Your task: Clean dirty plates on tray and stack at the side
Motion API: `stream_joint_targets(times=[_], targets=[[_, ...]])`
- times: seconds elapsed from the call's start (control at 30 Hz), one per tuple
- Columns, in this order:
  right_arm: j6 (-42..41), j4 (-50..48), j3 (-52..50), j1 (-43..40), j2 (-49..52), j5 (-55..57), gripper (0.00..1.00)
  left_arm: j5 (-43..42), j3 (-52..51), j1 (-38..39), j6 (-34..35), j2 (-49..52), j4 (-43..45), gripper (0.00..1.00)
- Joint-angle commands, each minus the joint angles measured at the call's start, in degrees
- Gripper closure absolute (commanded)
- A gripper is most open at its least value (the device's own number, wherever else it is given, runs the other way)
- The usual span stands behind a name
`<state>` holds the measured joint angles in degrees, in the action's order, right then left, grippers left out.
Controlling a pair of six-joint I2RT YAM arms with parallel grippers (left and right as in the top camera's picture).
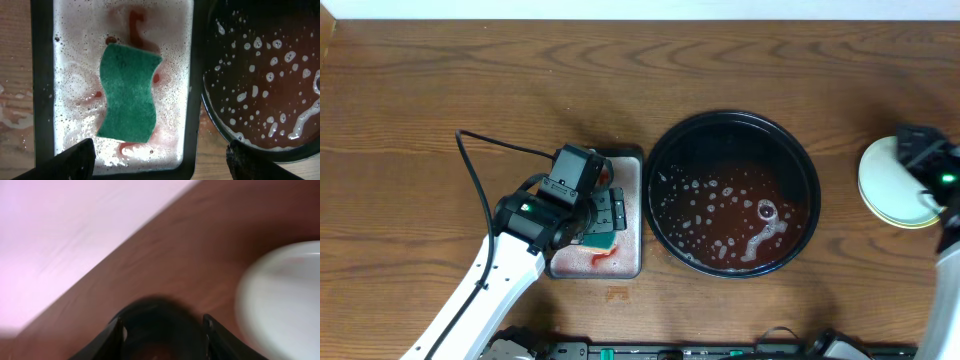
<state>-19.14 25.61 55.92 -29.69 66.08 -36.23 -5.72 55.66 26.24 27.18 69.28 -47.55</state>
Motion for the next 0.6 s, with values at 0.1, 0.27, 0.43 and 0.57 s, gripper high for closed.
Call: stream_joint_targets(times=[0.1,0.27,0.43,0.57], targets=[[5.1,11.0,0.6,15.6,-13.3,6.1,0.53,-0.1,1.6,-0.3,0.3,0.0,-0.1,0.16],[11.0,21.0,0.6,25.4,-17.2,10.3,0.55,-0.1,1.6,-0.3,0.3,0.0,-0.1,0.16],[18.8,23.3,0.6,30.3,-17.5,10.7,0.45,-0.1,1.6,-0.3,0.3,0.0,-0.1,0.16],[17.8,20.6,0.6,30.9,-17.5,9.4,0.01,-0.1,1.6,-0.3,0.3,0.0,-0.1,0.16]])
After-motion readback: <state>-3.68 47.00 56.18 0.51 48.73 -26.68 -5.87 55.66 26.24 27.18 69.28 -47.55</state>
